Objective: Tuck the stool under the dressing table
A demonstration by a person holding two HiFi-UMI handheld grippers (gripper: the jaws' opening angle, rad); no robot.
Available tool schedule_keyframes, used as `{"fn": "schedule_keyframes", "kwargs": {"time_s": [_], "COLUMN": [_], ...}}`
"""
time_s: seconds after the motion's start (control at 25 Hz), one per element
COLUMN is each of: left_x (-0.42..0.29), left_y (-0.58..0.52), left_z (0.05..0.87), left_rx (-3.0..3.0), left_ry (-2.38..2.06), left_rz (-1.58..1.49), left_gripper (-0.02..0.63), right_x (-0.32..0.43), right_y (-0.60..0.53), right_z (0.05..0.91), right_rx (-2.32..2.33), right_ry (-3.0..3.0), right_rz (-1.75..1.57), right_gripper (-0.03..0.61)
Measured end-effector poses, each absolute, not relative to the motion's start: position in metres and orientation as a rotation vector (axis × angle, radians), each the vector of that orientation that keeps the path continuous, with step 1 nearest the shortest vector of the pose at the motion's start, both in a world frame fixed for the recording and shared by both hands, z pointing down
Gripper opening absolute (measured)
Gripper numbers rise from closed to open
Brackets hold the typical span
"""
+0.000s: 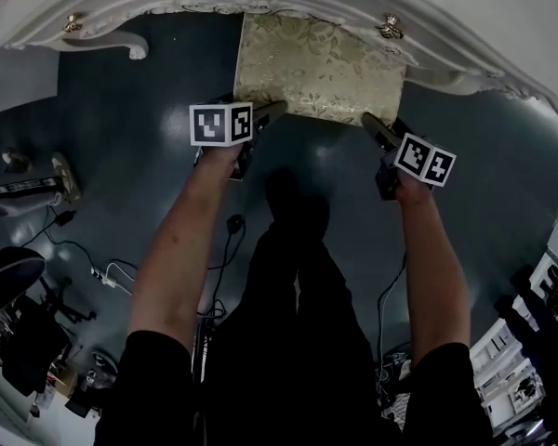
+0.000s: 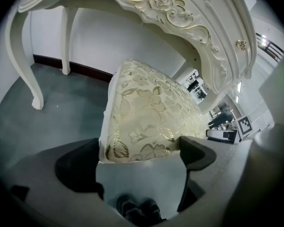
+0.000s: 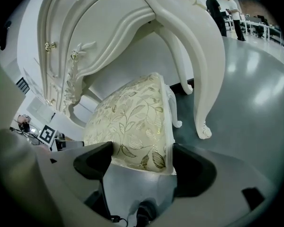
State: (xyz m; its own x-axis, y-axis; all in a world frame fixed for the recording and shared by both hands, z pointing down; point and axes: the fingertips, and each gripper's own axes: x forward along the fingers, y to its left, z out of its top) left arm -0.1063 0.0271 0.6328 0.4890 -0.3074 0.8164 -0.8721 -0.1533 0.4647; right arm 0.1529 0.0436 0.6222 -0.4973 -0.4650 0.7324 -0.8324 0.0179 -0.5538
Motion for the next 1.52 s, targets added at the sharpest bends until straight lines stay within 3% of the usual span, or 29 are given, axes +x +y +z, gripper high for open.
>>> {"fn": "schedule_keyframes", "kwargs": {"time_s": [1.52], "left_x": [-0.094], "left_y": [-0.028], "left_z": [0.629], "left_rx": [1.758], "left_ry": [-0.991], "left_rz": [0.676], "left_gripper": [0.529], "right_x": [0.166], "right_y": [-0.018], "right_z": [0.615], "right_rx": [1.437], "right_ry": [-2.005], "right_rz": [1.350], "right_gripper": [0.414]}}
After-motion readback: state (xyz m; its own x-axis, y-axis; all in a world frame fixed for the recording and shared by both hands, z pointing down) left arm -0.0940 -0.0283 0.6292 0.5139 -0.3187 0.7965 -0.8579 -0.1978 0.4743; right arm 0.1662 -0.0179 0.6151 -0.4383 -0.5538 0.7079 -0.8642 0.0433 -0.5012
